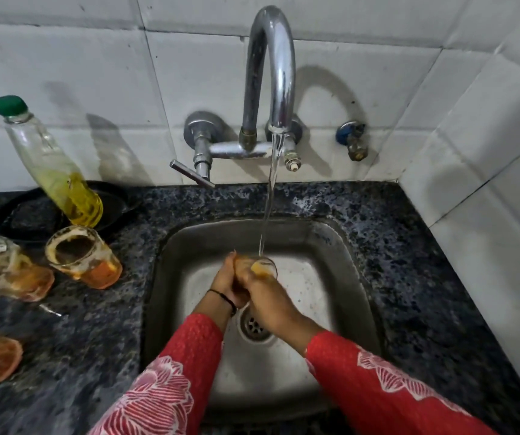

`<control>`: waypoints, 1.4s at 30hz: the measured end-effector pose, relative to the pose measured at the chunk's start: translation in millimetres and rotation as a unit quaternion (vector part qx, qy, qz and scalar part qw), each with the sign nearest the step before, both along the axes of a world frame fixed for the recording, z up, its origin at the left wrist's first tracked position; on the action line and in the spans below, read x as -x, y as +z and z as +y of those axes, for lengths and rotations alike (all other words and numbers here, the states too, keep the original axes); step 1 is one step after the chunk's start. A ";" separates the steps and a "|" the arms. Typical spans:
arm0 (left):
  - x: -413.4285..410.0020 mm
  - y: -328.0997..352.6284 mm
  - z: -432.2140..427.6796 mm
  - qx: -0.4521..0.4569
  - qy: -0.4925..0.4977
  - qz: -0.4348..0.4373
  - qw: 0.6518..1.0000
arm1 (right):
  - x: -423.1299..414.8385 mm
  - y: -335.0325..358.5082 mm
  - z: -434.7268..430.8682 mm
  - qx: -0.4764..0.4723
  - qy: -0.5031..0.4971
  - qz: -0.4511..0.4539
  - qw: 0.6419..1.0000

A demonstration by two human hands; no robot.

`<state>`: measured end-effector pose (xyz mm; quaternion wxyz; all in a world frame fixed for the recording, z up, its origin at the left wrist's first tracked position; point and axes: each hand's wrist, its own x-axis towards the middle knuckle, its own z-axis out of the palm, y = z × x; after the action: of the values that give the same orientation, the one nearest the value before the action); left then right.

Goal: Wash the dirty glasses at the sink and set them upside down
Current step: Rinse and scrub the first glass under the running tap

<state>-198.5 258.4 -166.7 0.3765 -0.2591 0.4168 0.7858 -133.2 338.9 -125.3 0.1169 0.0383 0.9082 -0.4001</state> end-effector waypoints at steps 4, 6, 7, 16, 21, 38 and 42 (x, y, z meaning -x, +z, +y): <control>8.1 6.3 -2.5 -0.027 -0.006 -0.010 1.000 | 9.4 -0.6 26.1 -0.179 0.176 0.062 0.966; 5.8 4.5 4.0 -0.068 0.041 0.017 0.997 | 12.8 7.7 15.4 -0.156 0.120 0.120 0.973; 3.6 6.2 7.4 -0.082 0.068 0.024 0.994 | 19.0 8.1 8.2 -0.120 0.039 0.127 0.984; 20.0 18.3 9.8 0.000 0.012 -0.009 1.000 | 11.5 0.7 -0.5 0.262 -0.144 0.008 0.954; 7.5 11.0 10.5 -0.048 0.042 -0.029 0.998 | 10.0 -11.2 23.0 0.045 0.009 0.082 0.996; -3.3 13.4 16.7 -0.031 0.047 0.033 0.998 | 15.4 7.7 -16.7 0.163 -0.192 0.023 0.967; 9.0 19.2 6.6 -0.019 0.008 -0.011 1.000 | -7.1 -1.9 13.0 -0.151 0.078 0.127 0.977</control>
<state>-207.6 265.0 -147.5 0.3798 -0.2641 0.3958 0.7933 -126.1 351.9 -127.1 0.0244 -0.0665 0.9658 -0.2496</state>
